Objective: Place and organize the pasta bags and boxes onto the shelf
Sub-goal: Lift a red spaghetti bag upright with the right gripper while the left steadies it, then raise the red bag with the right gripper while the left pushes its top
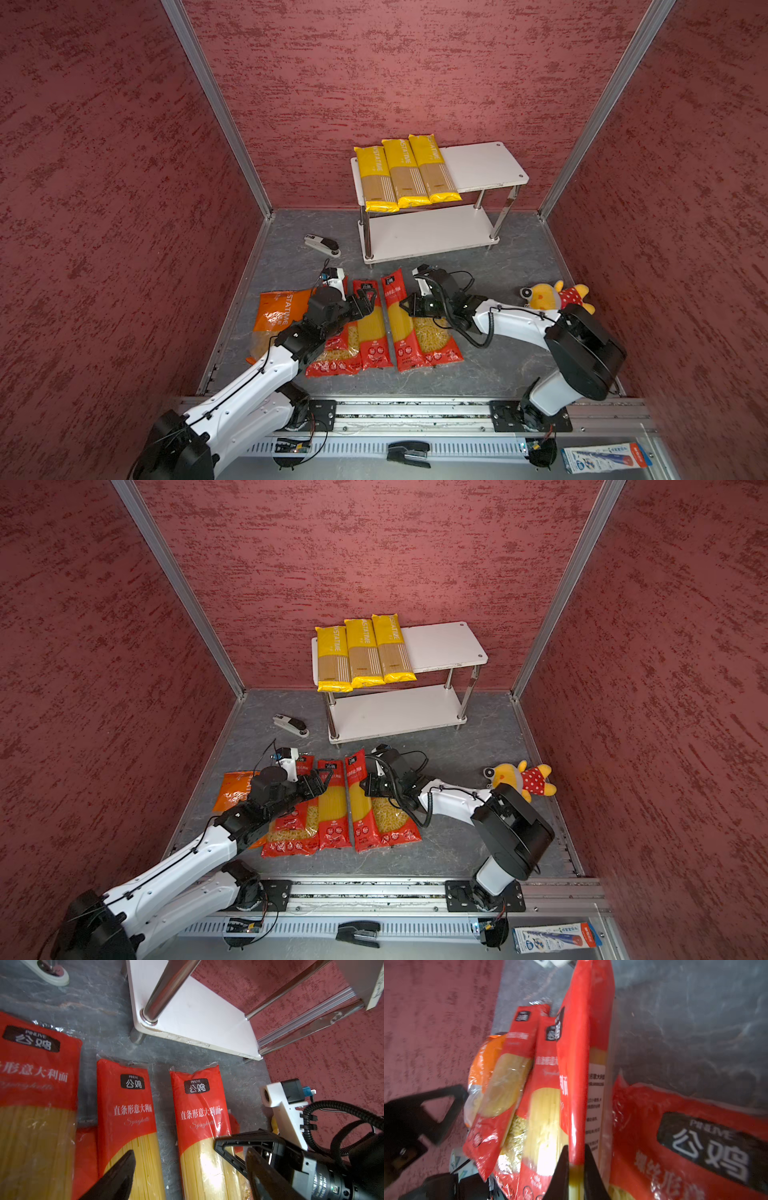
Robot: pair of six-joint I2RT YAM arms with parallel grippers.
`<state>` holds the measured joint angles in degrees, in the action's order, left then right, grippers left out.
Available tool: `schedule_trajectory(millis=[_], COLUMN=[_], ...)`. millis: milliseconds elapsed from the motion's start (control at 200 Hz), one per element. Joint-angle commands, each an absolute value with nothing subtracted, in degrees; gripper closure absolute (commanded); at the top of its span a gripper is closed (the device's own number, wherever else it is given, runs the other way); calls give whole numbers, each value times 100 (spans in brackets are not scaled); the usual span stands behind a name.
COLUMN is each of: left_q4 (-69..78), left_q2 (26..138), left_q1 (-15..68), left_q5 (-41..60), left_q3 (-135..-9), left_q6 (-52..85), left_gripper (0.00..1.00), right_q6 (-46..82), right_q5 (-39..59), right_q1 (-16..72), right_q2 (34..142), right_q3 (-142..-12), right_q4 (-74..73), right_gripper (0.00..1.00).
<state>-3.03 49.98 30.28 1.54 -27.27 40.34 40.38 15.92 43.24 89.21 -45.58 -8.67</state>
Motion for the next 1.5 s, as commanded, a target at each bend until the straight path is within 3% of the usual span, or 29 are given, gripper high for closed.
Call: schedule_trajectory(millis=[0,471,716,1222,1353,1493], left_q4=[-263,1323,2419,2958,3083,3181], left_q2=[4902,5076,5554,6444,6546,6581], left_q1=[2847,2790,2887,3338,3410,3436], left_q5=[700,2605,3478,4176,4260,4307], left_q3=[-3016,-3374,-3480,-4101,-4127,-4148], left_q6=[3802,2711,2868,2636,2643,2688], left_gripper=[16,25,27,32,37,52], right_q6=[3358,1853,1922,2445,2569,2679], right_q5=[1598,2157,2675,3558,3621,3642], right_q1=[4333,3811,3529,3504,3497,3473], right_q2=[8138,6434,6334,6574,6623,6668], right_q3=[-4370,-3627,-4171,-4868,-4862,-4860], right_q4=[-2489,-4297,-4447,-4855,-4937,-4974], right_gripper=[100,100,100,100,100,100])
